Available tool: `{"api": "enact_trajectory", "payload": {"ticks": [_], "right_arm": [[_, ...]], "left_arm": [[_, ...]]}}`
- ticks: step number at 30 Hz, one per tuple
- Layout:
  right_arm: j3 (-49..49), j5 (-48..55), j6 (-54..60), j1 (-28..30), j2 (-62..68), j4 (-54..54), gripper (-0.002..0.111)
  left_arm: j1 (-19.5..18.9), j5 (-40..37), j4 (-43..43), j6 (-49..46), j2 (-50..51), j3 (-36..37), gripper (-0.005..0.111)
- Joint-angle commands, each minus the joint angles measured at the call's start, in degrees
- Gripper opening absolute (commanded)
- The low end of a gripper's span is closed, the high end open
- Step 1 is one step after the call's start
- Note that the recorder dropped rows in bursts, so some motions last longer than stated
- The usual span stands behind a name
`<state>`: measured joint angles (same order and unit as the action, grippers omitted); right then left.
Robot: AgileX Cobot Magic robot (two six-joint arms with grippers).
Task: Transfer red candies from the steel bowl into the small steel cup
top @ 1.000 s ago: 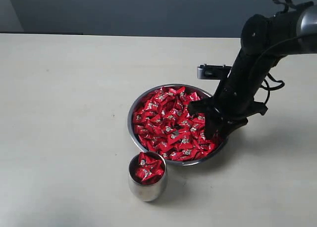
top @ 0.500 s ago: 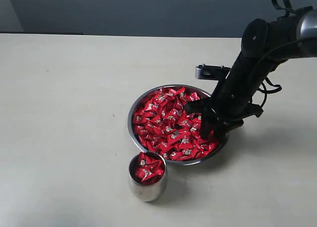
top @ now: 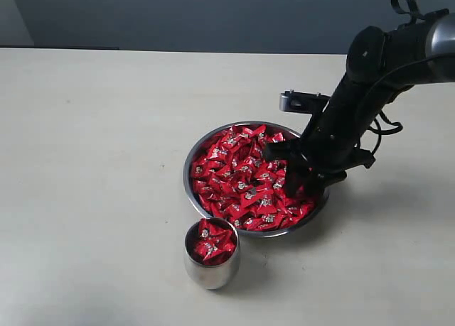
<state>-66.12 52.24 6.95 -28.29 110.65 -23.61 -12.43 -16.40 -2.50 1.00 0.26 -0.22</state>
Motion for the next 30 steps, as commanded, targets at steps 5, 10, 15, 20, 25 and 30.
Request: {"api": "enact_trajectory", "payload": {"ticks": [5,10,15,20,25,30], "right_arm": [[0.17,-1.37,1.05,0.25,-0.12,-0.39,-0.001],[0.17,-1.37,2.53,0.25,-0.12,-0.39,-0.001],[0.05,-1.63,2.53,0.25,-4.31,0.24,-0.001],[-1.60,-1.51,2.53,0.25,-8.94,1.43,-0.001],[-3.70,0.39,4.92,0.25,-11.63,1.48,-0.001],[-3.99,3.22,15.18,0.11,-13.20,-9.93,-0.001]], "left_arm": [[-0.05,0.10,-0.07,0.15,-0.26,0.22,0.000],[-0.05,0.10,-0.07,0.15,-0.26,0.22,0.000],[-0.05,0.10,-0.07,0.15,-0.26,0.22,0.000],[-0.05,0.10,-0.07,0.15,-0.26,0.22,0.000],[-0.05,0.10,-0.07,0.15,-0.26,0.22,0.000],[-0.05,0.10,-0.07,0.15,-0.26,0.22,0.000]]}}
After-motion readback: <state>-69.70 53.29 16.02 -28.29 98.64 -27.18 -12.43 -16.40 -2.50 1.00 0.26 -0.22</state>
